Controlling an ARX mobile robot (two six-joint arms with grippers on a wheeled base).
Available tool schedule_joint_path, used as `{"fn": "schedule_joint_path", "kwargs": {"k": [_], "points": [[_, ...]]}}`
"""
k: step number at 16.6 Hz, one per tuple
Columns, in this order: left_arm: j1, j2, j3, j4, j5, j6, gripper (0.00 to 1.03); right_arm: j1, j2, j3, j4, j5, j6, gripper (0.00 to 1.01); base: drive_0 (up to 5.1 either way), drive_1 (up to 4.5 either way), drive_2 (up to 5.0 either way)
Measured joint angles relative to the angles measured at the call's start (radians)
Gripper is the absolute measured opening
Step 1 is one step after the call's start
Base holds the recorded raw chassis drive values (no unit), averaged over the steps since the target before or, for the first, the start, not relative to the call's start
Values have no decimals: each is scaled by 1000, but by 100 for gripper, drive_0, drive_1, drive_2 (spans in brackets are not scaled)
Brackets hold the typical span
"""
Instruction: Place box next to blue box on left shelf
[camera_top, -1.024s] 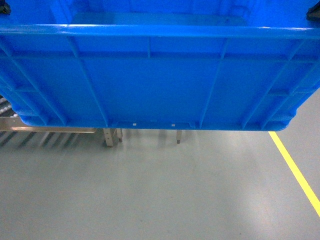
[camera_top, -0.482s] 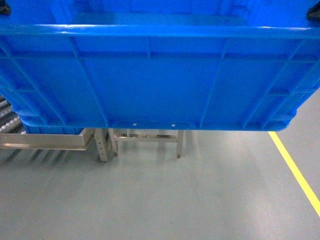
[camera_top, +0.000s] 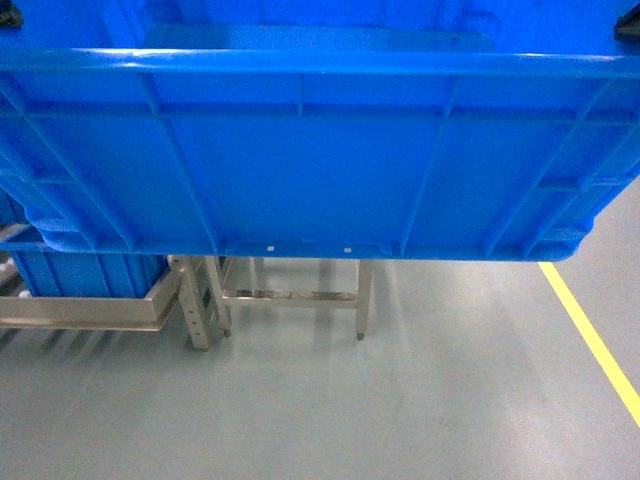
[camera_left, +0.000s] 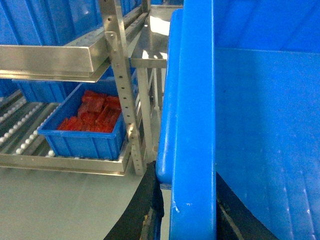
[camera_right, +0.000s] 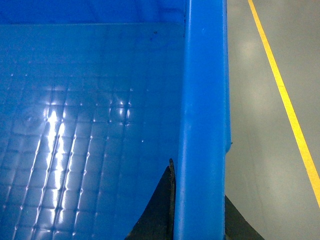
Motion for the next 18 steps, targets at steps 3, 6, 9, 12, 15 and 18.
{"fn": "schedule_joint_path", "kwargs": {"k": [3, 6, 9, 12, 15, 18], "points": [[-2, 0, 0, -8, 0, -1, 16, -3, 0, 0, 0, -1, -3, 7, -489, 248, 248], [-2, 0, 0, -7, 0, 0, 16, -3, 0, 0, -1, -1, -3, 7, -501, 235, 235], [-2, 0, 0, -8, 0, -1, 16, -3, 0, 0, 0, -1, -3, 7, -489, 248, 248], [-2, 0, 0, -8, 0, -1, 16, -3, 0, 0, -1, -1, -3, 7, -495, 242, 242], [-2, 0, 0, -7, 0, -1, 16, -3, 0, 0, 0, -1, -2, 7, -496, 241, 241], [-1, 0, 0, -8, 0, 0, 16, -3, 0, 0, 0, -2, -3, 7, -501, 235, 235]]}}
